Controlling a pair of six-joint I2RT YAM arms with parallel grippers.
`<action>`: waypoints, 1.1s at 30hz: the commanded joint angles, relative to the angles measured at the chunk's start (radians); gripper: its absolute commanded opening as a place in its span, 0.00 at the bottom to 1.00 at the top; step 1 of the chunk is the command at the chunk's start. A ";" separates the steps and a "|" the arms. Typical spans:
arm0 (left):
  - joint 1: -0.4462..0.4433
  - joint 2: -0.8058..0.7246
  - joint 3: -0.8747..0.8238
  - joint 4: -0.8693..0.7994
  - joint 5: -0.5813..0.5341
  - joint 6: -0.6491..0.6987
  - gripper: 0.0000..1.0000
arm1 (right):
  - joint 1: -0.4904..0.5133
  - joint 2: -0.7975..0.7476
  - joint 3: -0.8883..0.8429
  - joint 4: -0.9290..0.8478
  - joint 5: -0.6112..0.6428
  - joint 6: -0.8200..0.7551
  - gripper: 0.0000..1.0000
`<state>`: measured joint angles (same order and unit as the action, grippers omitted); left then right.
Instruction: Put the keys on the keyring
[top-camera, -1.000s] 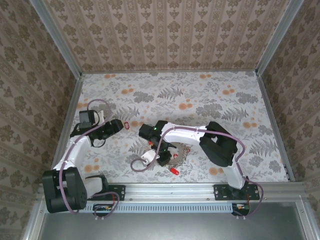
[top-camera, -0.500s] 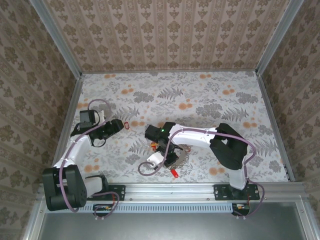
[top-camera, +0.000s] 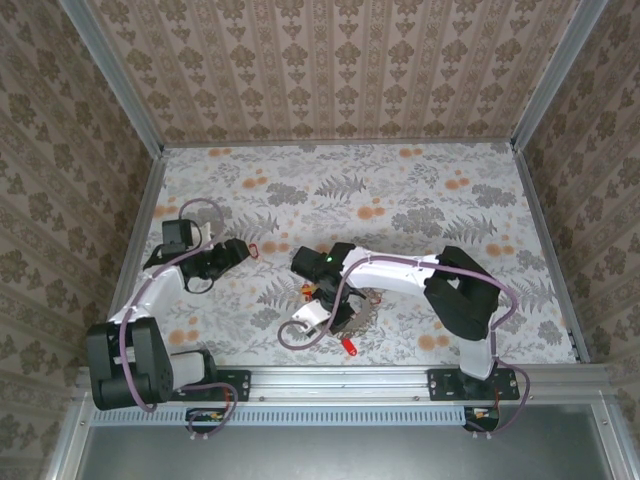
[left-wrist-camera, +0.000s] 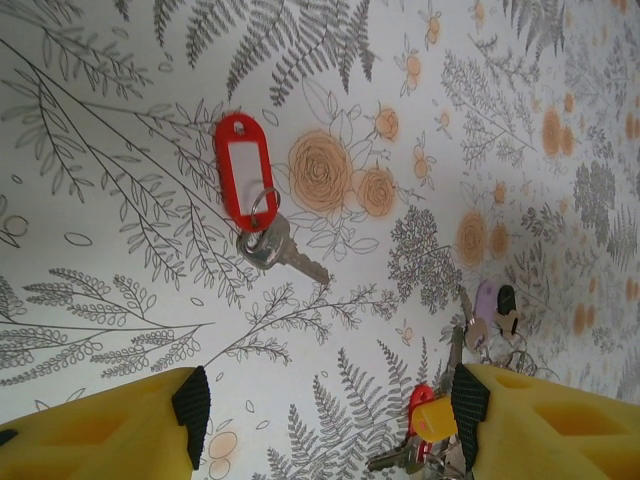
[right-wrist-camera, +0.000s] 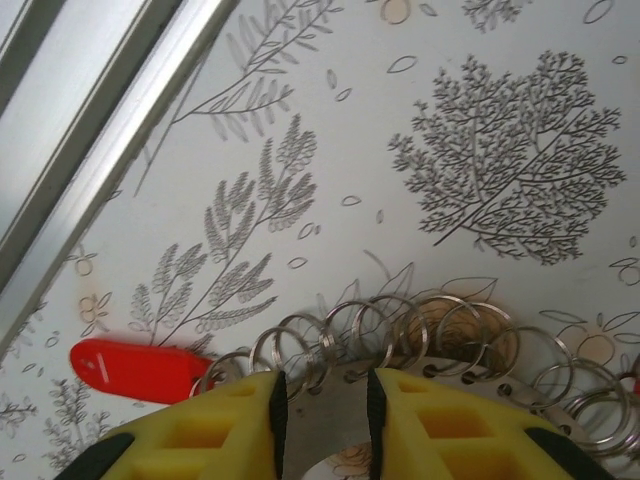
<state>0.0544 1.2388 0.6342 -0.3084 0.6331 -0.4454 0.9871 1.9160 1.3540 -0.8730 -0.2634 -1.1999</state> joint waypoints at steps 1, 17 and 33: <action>0.012 0.003 0.009 0.000 0.044 -0.013 0.68 | 0.008 0.049 0.031 -0.027 -0.018 0.024 0.32; 0.024 -0.001 -0.004 0.002 0.059 -0.011 0.68 | 0.032 0.042 -0.052 0.022 0.084 0.069 0.30; 0.026 -0.004 -0.008 -0.009 0.050 -0.006 0.67 | 0.003 -0.057 -0.059 -0.005 0.059 0.003 0.04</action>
<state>0.0738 1.2438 0.6342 -0.3065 0.6704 -0.4526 1.0080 1.9129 1.3117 -0.8440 -0.2012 -1.1782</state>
